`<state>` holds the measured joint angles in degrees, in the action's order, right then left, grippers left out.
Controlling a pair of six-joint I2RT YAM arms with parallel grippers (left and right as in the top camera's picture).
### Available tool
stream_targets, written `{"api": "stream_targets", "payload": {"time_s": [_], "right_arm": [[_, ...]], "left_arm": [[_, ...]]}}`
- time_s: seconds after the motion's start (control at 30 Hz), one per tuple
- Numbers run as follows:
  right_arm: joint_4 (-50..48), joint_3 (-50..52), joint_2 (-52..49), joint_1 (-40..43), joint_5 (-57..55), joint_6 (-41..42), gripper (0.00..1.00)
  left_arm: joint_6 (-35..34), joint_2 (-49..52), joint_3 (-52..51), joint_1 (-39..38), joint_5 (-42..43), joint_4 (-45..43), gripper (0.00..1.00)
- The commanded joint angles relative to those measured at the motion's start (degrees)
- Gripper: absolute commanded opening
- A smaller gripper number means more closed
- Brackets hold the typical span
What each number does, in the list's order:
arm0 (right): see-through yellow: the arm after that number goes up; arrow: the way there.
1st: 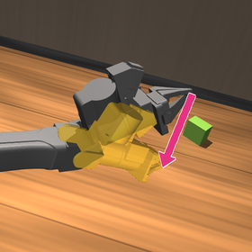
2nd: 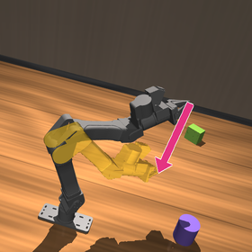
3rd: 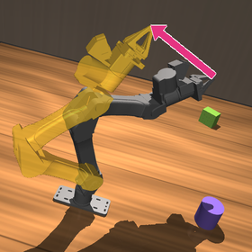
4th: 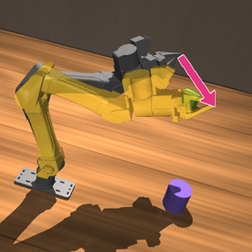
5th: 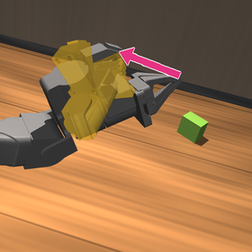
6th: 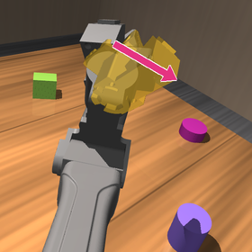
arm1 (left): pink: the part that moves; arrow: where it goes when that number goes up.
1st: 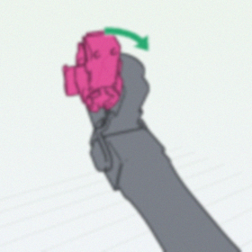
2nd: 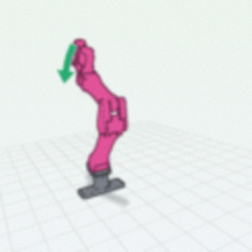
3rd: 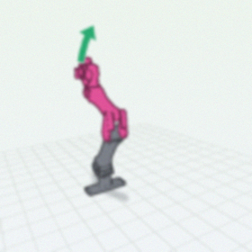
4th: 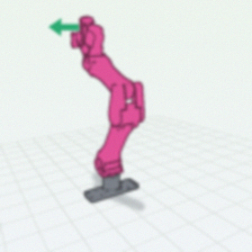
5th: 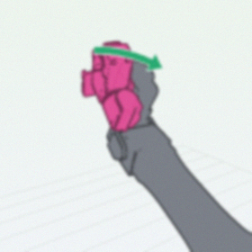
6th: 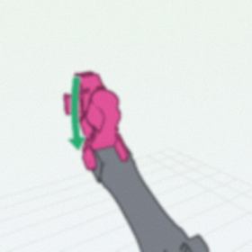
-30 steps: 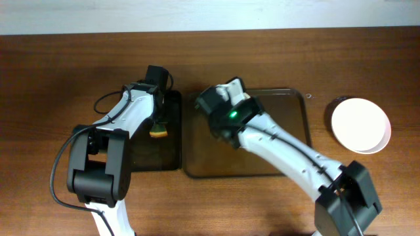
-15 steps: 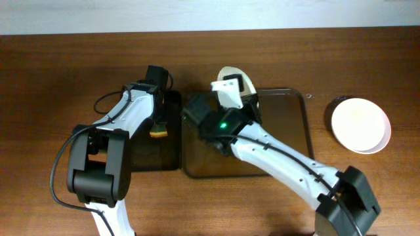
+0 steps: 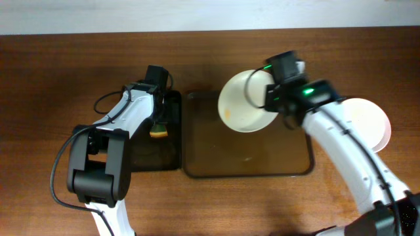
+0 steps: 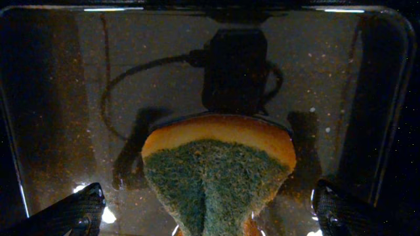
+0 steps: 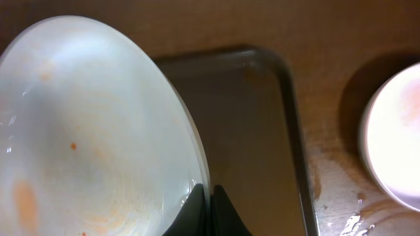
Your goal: Clean dirty plates on tray and stack at the side
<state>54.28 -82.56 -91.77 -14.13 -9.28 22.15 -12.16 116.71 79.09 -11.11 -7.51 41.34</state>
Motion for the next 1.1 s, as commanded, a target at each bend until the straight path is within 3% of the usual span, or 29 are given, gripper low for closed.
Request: {"api": "stream_targets", "payload": {"time_s": [0.0,0.17,0.3,0.53,0.6,0.63,0.67,0.73,0.87,1.07], "right_arm": [[1.27,-0.76,1.73,16.06,16.26,-6.78,0.04],[1.81,-0.50,-0.42,46.77,16.17,-7.15,0.04],[-0.76,-0.26,-6.10,57.05,16.17,-6.71,0.04],[-2.93,-0.04,-18.25,57.59,16.39,-6.95,0.04],[-4.04,-0.04,-18.60,57.42,17.64,-6.95,0.11],[-4.46,-0.04,-18.60,57.29,18.71,-6.95,0.28],[-4.63,-0.04,-18.60,57.11,19.93,-6.95,0.59],[-3.93,-0.07,-18.56,56.74,21.66,-10.60,0.81],[-0.87,-3.23,-16.70,53.96,30.29,-16.22,0.81],[5.38,-7.41,-16.17,36.70,28.57,-19.02,0.85]], "left_arm": [[0.48,0.72,0.44,0.42,-0.85,0.24,1.00],[0.48,0.72,0.44,0.42,-0.85,0.22,1.00],[0.48,0.72,0.44,0.42,-0.85,0.24,1.00],[0.48,0.72,0.44,0.42,-0.85,0.31,1.00],[0.48,0.72,0.44,0.42,-0.85,0.24,1.00],[0.48,0.72,0.44,0.42,-0.85,0.24,1.00],[0.48,0.72,0.44,0.42,-0.85,0.24,1.00],[0.48,0.72,0.44,0.42,-0.85,0.24,1.00],[0.48,0.72,0.44,0.42,-0.85,0.02,1.00],[0.48,0.70,0.48,0.42,-0.83,-0.13,1.00]]}}
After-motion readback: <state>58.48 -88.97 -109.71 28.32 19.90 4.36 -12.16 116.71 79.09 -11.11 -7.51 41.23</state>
